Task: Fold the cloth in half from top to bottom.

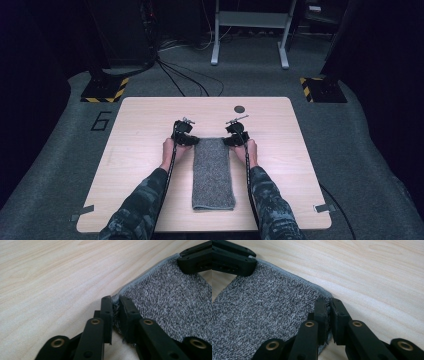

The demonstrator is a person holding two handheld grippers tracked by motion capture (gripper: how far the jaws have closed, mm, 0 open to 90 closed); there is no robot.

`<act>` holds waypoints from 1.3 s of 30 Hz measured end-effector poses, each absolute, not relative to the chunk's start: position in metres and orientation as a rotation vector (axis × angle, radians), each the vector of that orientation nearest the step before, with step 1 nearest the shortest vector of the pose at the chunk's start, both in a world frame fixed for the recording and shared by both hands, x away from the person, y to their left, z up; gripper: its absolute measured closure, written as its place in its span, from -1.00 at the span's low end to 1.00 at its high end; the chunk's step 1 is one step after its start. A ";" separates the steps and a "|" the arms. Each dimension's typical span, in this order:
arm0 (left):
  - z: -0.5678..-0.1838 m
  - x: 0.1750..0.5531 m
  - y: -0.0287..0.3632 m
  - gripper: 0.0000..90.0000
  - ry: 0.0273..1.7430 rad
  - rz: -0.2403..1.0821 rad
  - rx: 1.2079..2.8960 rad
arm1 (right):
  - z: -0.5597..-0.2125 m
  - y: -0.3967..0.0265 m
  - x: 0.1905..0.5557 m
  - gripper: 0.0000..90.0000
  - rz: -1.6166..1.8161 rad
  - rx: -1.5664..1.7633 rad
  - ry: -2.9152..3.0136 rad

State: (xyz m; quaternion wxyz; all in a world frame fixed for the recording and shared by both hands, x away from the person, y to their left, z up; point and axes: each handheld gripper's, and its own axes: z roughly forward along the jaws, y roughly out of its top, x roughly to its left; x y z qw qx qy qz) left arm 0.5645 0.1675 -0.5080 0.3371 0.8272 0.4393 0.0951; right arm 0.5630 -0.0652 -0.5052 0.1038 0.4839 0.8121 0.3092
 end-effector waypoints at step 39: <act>-0.436 0.551 0.177 0.92 0.997 0.426 2.035 | -0.439 -0.071 0.538 0.92 1.116 1.164 2.198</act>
